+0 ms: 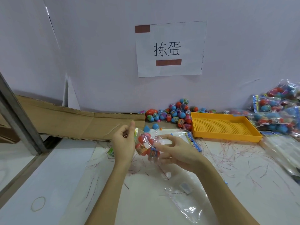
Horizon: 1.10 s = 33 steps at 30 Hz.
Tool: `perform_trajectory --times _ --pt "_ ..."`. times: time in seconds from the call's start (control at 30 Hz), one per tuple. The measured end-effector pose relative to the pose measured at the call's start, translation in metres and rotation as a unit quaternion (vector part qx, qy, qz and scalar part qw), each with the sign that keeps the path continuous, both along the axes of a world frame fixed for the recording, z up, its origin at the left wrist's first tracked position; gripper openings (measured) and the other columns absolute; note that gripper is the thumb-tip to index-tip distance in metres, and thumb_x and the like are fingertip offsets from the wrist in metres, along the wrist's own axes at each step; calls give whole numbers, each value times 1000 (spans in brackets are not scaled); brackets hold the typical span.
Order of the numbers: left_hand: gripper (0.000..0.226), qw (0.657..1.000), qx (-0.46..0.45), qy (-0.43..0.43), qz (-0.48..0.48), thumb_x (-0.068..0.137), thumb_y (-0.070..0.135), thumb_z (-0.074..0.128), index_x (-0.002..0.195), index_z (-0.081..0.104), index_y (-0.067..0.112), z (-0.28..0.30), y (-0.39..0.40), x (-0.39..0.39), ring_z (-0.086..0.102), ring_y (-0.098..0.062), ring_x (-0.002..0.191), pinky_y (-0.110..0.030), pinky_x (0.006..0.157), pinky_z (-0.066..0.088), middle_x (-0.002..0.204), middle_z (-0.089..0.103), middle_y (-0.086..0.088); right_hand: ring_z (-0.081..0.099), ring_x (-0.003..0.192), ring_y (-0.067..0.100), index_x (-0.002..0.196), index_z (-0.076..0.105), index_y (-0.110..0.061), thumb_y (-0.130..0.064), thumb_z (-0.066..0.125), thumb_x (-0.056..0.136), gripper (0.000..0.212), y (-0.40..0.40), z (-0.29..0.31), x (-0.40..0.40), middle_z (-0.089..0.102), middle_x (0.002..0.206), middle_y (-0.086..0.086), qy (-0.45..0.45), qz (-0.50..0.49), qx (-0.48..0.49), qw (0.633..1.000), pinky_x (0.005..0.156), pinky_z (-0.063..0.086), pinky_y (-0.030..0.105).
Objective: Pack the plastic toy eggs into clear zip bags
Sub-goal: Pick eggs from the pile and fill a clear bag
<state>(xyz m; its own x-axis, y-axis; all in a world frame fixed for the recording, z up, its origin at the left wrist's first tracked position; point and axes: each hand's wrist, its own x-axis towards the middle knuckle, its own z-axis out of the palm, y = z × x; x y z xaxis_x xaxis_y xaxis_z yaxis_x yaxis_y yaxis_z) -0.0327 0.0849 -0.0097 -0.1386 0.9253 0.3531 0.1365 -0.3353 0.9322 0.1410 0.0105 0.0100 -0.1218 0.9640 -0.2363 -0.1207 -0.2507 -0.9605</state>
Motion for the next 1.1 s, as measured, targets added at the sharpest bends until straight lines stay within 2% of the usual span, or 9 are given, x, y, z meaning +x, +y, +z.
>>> perform_trajectory --times 0.2,0.37,0.5,0.57,0.67,0.73,0.8,0.93,1.1 --pt "45 990 81 104 44 102 36 60 65 54 12 -1 0 -3 46 -6 51 -15 50 40 55 48 4 75 95 31 111 63 -17 -31 84 77 42 -1 -1 12 75 111 18 15 18 42 999 83 62 40" --pt "36 988 81 130 21 106 41 46 74 52 25 -2 -1 0 53 3 57 -13 51 42 59 52 6 70 78 16 109 68 -14 -26 72 94 20 0 -3 12 76 97 12 6 -18 51 999 71 56 24" --pt "55 991 21 129 5 97 60 27 93 62 18 -4 0 1 59 -1 55 -15 52 45 67 63 0 65 68 17 115 69 -6 -37 66 98 36 -1 -1 15 74 96 10 -32 -25 24 999 59 51 22" --pt "53 994 9 108 -5 101 58 28 91 63 20 -4 1 0 59 -6 52 -29 57 52 67 65 0 61 63 15 116 69 -2 -35 67 98 38 -2 0 23 72 95 11 -20 -31 33 999 53 47 19" --pt "44 996 -3 84 -4 109 48 32 88 62 25 -4 2 -2 60 -15 54 -33 56 51 70 67 2 63 68 9 112 72 -4 -28 66 97 28 -4 11 40 68 109 16 186 -106 119 969 57 50 17" --pt "40 994 -2 104 -19 109 46 37 87 63 24 -5 4 -2 59 -14 55 -29 55 49 71 67 2 68 92 10 121 69 -14 -34 69 93 35 -9 17 54 64 129 9 456 -127 197 858 71 55 18" --pt "29 985 23 157 -64 106 42 50 87 65 26 -7 3 -1 59 -9 59 -22 56 47 73 67 6 67 115 15 143 55 -17 -45 69 90 62 -16 18 65 57 146 8 582 -116 241 768 82 58 22" --pt "13 926 87 320 -182 96 42 69 105 74 34 -15 1 3 52 3 102 -12 81 40 108 60 18 71 87 10 133 64 -5 -43 59 98 52 -16 13 61 71 124 6 568 -166 180 786 68 57 14" --pt "29 844 119 478 -211 100 49 60 127 71 42 -29 -1 7 26 -9 140 -29 105 13 150 44 15 51 55 7 111 76 -8 -31 58 99 31 -9 12 51 67 81 1 484 -212 134 838 47 41 14"
